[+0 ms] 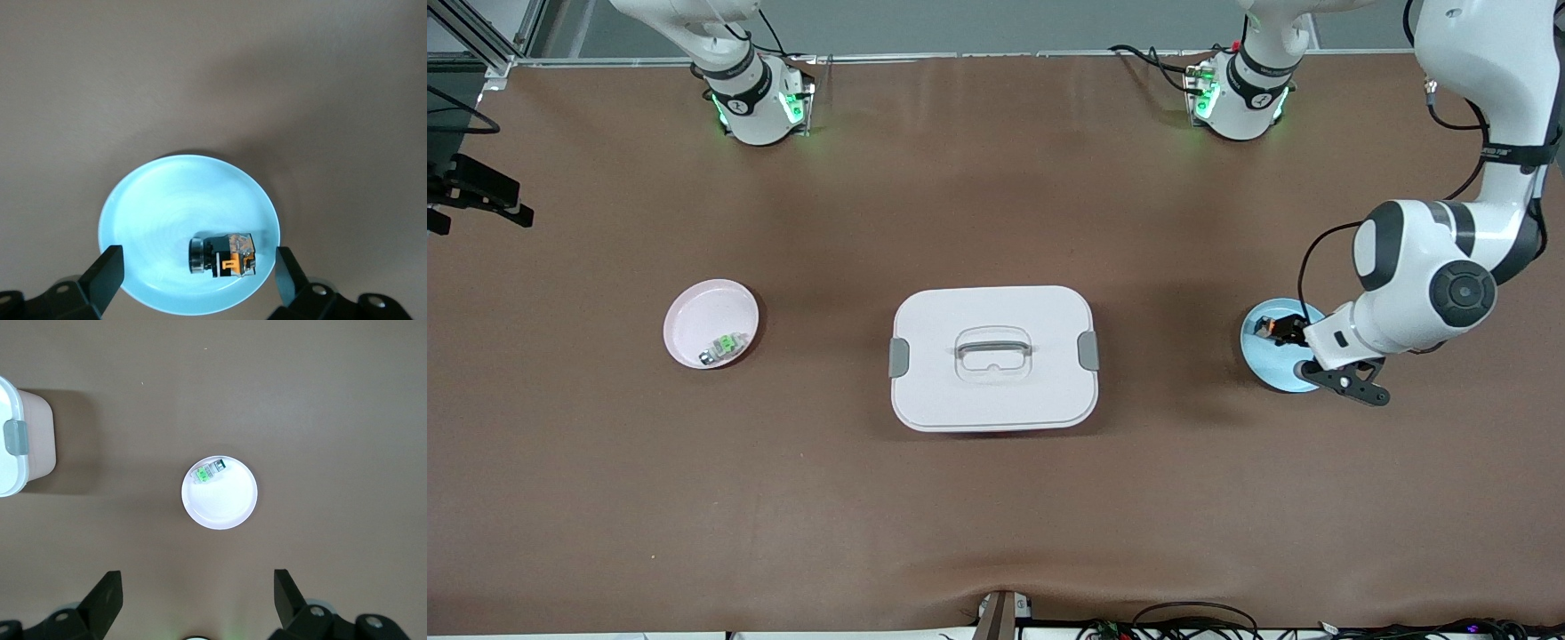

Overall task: Transfer orange switch to right arm and place
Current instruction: 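Close the left gripper on the black-orange switch in the blue plate, then lift the black-orange switch out of the blue plate with the left gripper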

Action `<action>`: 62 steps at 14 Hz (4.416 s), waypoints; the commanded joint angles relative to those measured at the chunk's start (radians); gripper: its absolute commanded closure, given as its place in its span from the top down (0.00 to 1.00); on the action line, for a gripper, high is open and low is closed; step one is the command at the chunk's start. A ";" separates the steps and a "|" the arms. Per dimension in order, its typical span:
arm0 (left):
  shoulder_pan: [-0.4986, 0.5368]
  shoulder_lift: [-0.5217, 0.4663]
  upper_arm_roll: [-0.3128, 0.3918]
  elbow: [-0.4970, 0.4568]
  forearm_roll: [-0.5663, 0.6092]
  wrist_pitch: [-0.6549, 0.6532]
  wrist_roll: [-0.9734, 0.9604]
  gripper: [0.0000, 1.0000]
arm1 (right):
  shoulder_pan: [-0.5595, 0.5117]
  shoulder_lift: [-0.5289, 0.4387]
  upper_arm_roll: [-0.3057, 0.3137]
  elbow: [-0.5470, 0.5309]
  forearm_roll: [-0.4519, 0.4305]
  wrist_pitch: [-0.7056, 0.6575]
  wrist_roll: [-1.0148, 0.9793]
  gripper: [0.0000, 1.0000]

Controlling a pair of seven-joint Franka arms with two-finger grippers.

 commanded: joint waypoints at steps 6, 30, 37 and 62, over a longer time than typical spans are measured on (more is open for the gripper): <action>0.014 0.002 -0.005 -0.142 -0.010 0.095 0.016 1.00 | 0.003 -0.010 -0.006 -0.008 -0.001 0.003 -0.010 1.00; 0.048 0.090 -0.004 -0.185 -0.005 0.207 0.019 1.00 | 0.003 -0.010 -0.006 -0.008 -0.001 0.003 -0.010 1.00; 0.048 0.105 -0.004 -0.188 -0.007 0.234 0.019 1.00 | 0.003 -0.010 -0.006 -0.008 -0.001 0.003 -0.010 1.00; 0.037 -0.002 -0.035 0.189 -0.149 -0.390 -0.226 0.40 | 0.005 -0.008 -0.006 -0.003 -0.005 0.008 -0.010 1.00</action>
